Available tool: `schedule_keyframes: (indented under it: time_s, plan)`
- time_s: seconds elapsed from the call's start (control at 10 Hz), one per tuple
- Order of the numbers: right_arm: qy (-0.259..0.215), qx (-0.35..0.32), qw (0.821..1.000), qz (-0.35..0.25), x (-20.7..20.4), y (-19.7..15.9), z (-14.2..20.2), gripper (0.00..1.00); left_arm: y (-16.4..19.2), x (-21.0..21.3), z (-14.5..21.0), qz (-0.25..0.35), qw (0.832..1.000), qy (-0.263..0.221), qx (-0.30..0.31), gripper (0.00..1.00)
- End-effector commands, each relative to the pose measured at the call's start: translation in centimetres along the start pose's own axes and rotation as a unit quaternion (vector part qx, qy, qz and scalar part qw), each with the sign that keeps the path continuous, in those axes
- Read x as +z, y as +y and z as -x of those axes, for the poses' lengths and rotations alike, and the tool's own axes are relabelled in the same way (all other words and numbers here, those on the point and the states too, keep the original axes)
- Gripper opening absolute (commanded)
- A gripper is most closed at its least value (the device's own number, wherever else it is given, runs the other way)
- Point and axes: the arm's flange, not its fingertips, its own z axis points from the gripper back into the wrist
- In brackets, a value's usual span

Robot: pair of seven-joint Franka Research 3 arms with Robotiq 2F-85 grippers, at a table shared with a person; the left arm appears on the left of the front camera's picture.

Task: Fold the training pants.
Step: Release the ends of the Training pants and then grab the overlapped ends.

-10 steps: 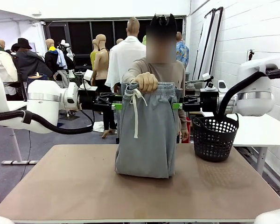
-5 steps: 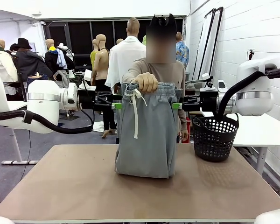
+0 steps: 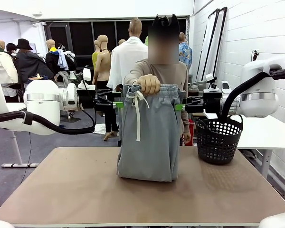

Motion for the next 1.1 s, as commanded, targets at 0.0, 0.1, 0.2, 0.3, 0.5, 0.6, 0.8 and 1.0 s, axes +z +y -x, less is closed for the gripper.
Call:
schedule_keyframes:
  time_s: [0.0, 0.1, 0.2, 0.3, 0.5, 0.6, 0.8, 1.0]
  plan:
    - [-0.015, 0.003, 1.000, 0.010, -1.1, -0.3, -0.2, 1.00, 0.1, -1.4, 0.8, 0.009, 1.000, -0.015, -0.001, 1.00]
    - [-0.016, 0.005, 1.000, 0.009, -1.2, -0.5, -0.3, 1.00, 0.3, -2.0, 1.0, 0.022, 1.000, -0.015, 0.006, 1.00]
    - [-0.017, 0.005, 1.000, 0.007, -1.3, -0.5, -0.4, 1.00, 0.3, -2.4, 1.1, 0.030, 0.999, -0.014, 0.013, 1.00]
    - [-0.019, 0.005, 1.000, 0.003, -1.6, -0.5, -0.3, 1.00, 0.5, -2.7, 1.2, 0.033, 0.999, -0.014, 0.015, 1.00]
    - [-0.018, 0.006, 1.000, -0.004, -2.2, -0.8, -0.4, 1.00, 1.3, -3.8, 1.2, 0.040, 0.999, -0.013, 0.012, 1.00]
    - [-0.018, 0.007, 1.000, -0.009, -2.6, -0.9, -0.5, 1.00, 1.5, -4.4, 1.1, 0.046, 0.999, -0.015, 0.013, 1.00]
    - [-0.018, 0.006, 1.000, -0.025, -3.7, -1.4, -0.9, 1.00, 1.8, -5.2, 1.1, 0.056, 0.998, -0.015, 0.013, 1.00]
    - [-0.019, -0.020, 0.998, -0.062, -4.1, -0.9, -1.2, 1.00, 1.7, -5.7, 1.0, 0.056, 0.998, -0.014, 0.021, 1.00]
